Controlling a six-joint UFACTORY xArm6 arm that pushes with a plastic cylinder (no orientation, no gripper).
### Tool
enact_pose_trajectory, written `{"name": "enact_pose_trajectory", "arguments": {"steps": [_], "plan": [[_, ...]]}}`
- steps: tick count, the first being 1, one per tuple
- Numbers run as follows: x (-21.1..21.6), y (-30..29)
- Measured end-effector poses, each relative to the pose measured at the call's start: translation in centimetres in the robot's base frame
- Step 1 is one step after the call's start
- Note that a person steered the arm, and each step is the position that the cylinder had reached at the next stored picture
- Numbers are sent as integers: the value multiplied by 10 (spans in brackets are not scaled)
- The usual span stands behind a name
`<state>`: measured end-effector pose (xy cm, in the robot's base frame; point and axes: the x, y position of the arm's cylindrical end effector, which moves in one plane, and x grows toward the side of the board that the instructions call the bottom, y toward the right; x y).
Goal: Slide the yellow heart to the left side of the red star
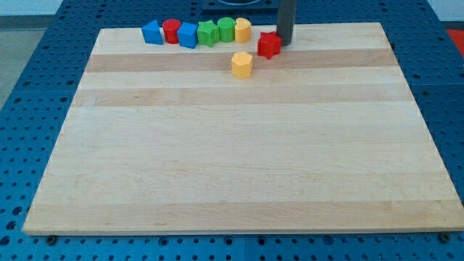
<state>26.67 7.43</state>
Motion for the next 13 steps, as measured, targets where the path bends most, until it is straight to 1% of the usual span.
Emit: {"name": "enact_pose_trajectory", "arguments": {"steps": [1,2,3,4,5,6,8,9,10,11,12,13], "plan": [[19,-1],[-5,47],[-63,80],[-75,79],[-75,70],[-75,46],[-74,-39],[-51,-76],[-19,-84],[-36,-79],[-45,-93],[-34,-138]]}}
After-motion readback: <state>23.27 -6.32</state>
